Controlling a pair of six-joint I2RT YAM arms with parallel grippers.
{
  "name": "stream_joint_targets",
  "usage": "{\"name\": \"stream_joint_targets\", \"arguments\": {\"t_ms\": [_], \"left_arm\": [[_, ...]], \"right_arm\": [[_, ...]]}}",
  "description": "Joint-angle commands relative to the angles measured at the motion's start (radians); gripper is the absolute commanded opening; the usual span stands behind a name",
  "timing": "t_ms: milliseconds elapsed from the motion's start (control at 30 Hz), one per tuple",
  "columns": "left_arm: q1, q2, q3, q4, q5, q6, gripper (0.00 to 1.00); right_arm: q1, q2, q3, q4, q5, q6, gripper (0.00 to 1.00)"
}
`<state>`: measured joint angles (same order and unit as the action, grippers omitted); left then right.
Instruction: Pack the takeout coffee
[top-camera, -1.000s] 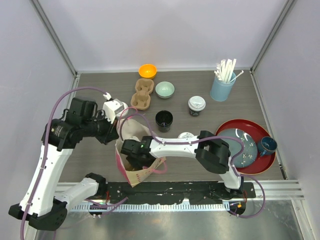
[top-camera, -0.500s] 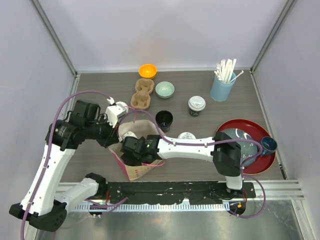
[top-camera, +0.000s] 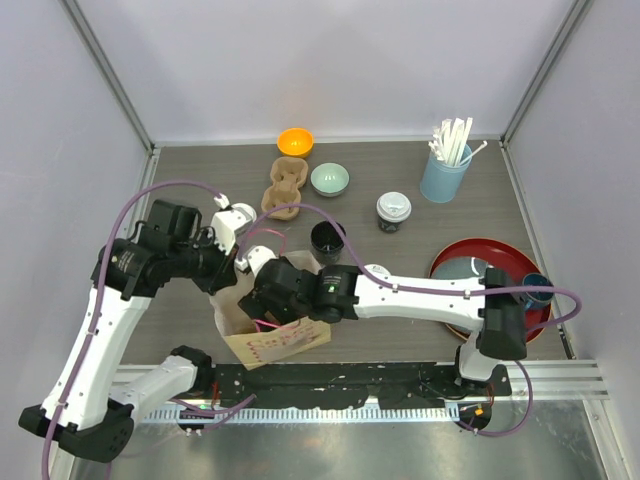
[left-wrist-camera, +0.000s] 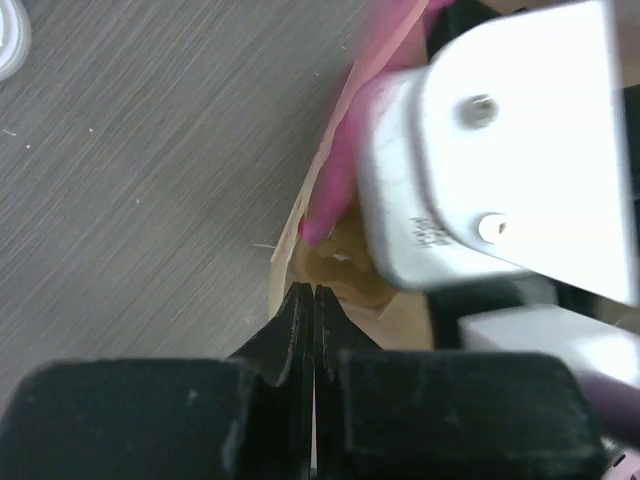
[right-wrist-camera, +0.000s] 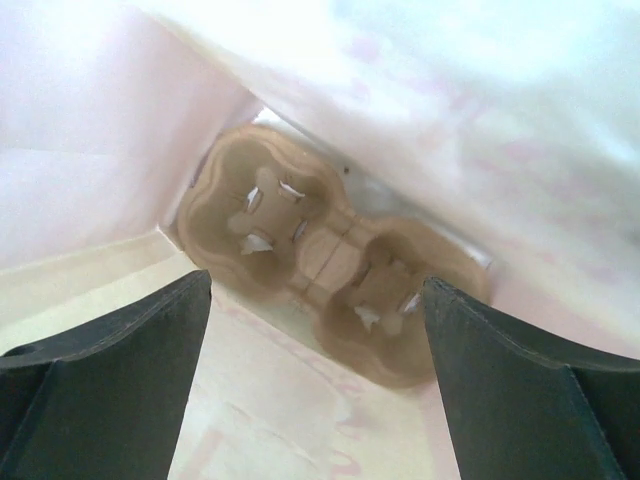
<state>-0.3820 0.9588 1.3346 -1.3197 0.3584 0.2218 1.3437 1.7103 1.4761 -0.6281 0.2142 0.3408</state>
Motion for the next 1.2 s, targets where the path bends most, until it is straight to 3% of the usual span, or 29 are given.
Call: {"name": "stream_joint_targets", "arguments": {"t_ms": [0,533,1000,1167], "left_arm": [[-0.001,0.003,0.024,-0.013,0.028,0.025,0.00],[-0.003,-0.011,0.032,-0.015,0.056,0.017,0.00],[-0.003,-0.009,0.054,-0.029,0.039,0.014,0.00],[-0.001,-0.018,0.041,-0.015,0.017,-0.004,0.00]], "right_arm": [[-0.005,-0.069,-0.011,0.126,0.011,-0.033,0.91],[-0.011,-0.235,-0.014,0.281,0.079,-0.078,0.92],[-0.011,-0.313,0.111,0.254,0.024,-0.184,0.91],[-0.020,-0.356,0.180,0.174,0.114,-0.217,0.92]]}}
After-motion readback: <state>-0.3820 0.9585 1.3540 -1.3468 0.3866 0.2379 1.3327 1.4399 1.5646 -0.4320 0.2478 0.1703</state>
